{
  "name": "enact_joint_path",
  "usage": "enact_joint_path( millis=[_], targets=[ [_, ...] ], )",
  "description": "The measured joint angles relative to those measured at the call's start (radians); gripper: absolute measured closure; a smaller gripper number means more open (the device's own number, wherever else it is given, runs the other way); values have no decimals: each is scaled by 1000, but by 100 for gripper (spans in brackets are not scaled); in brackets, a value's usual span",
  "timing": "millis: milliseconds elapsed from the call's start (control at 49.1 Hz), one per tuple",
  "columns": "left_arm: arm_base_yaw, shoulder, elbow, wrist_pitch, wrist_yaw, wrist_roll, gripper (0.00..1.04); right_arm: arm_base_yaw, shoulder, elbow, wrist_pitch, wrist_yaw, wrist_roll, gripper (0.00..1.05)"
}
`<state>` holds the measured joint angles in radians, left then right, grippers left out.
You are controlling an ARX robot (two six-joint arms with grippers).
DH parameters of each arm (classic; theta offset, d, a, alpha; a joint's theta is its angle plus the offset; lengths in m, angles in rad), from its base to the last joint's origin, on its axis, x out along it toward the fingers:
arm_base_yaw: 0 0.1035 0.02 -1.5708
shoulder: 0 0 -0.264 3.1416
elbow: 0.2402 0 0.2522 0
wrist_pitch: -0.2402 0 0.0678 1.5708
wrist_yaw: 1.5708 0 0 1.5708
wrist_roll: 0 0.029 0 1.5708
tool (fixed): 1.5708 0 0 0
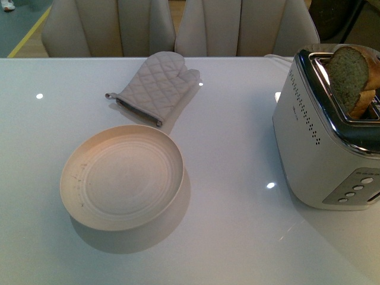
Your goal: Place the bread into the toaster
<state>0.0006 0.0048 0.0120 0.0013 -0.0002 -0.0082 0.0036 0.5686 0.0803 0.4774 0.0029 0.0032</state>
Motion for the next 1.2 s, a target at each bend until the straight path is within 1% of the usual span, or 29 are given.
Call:
enact_joint_path(
  millis=[265,346,1018,1038,1079,1099,1201],
  targets=[
    [0,0,0,0,0,0,7,0,-148,-43,-101,0,0,103],
    [0,0,0,0,0,0,7,0,-166,-62,-86,-1,0,103],
    [0,0,0,0,0,0,7,0,-386,-63,-295,-1,0,103],
    [0,0,0,0,0,0,7,0,-397,-63,-306,-1,0,103],
    [0,0,0,0,0,0,7,0,-477,-62,-417,-5,0,103],
    [0,0,0,0,0,0,7,0,-504,-62,-446,-2,0,103],
    [0,0,0,0,0,0,7,0,-560,-62,-474,-1,0,103]
  ],
)
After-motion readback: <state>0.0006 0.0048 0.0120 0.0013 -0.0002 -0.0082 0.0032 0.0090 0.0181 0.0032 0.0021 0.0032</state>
